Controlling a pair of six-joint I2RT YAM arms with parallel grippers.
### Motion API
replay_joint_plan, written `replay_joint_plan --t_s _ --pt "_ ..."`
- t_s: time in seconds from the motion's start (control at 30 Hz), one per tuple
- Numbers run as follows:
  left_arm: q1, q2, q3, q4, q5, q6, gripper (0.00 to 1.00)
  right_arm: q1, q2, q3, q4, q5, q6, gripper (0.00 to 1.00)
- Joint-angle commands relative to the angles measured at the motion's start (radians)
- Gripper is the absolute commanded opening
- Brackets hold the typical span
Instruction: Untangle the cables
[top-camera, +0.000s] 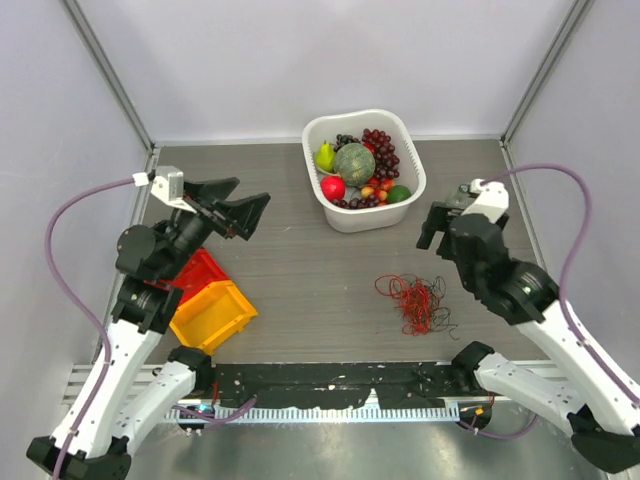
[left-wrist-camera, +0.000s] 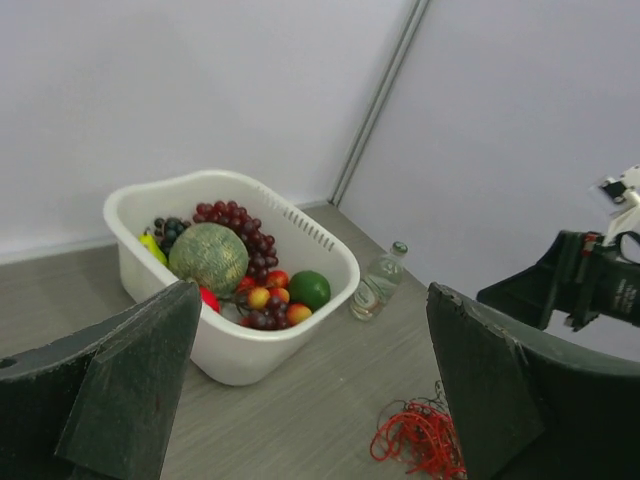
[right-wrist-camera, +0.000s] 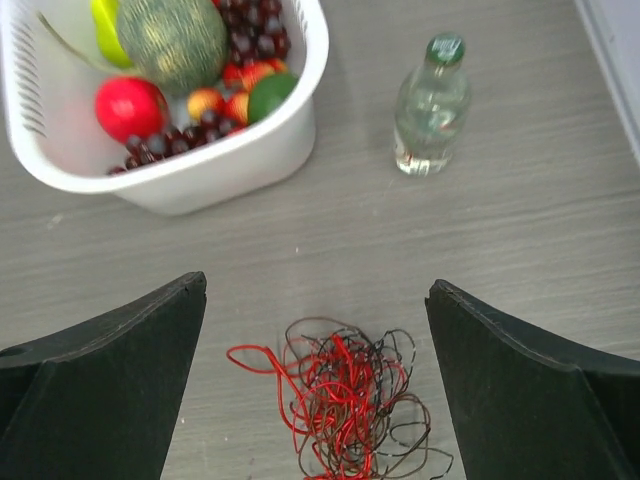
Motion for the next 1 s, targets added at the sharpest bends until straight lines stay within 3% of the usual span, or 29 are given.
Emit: replay_joint_plan --t_s 0.0,0.1,0.23,0.3,0.37,0.5,0.57,0.67,0.87,0.97 --pt "0.006 0.084 -0.014 0.056 0.056 -0.108 1.00 -0.001 0.118 -0.069 0.061 -0.039 0.127 0.97" --pt "0.005 0.147 0.039 -0.016 0.125 -0.092 1.00 -0.002 0.187 -0.189 0.134 -0.085 0.202 0.97" --pt "0.006 0.245 0.102 -0.103 0.220 -0.068 1.00 -0.030 0.220 -0.273 0.170 -0.004 0.269 0.97" --pt "0.008 0.282 0.114 -0.111 0.242 -0.074 1.00 -0.123 0.205 -0.316 0.199 -0.077 0.257 0.97" --pt "0.006 0.302 0.121 -0.111 0.262 -0.091 1.00 -0.332 0.183 -0.373 0.240 -0.228 0.231 0.95" --pt "0.006 0.339 0.131 -0.111 0.329 -0.111 1.00 -0.462 0.120 -0.445 0.266 -0.391 0.218 0.92" --pt "0.006 0.356 0.128 -0.105 0.346 -0.128 1.00 -0.461 0.088 -0.476 0.295 -0.488 0.232 0.87" --pt "0.005 0.402 0.124 -0.068 0.406 -0.183 0.97 -0.446 0.085 -0.592 0.421 -0.826 0.273 0.72" --pt "-0.103 0.575 0.124 0.010 0.542 -0.293 0.81 -0.237 0.060 -0.717 0.674 -0.844 0.362 0.65" --pt "-0.210 0.633 0.141 -0.025 0.562 -0.257 0.80 -0.205 0.160 -0.692 0.727 -0.878 0.350 0.51"
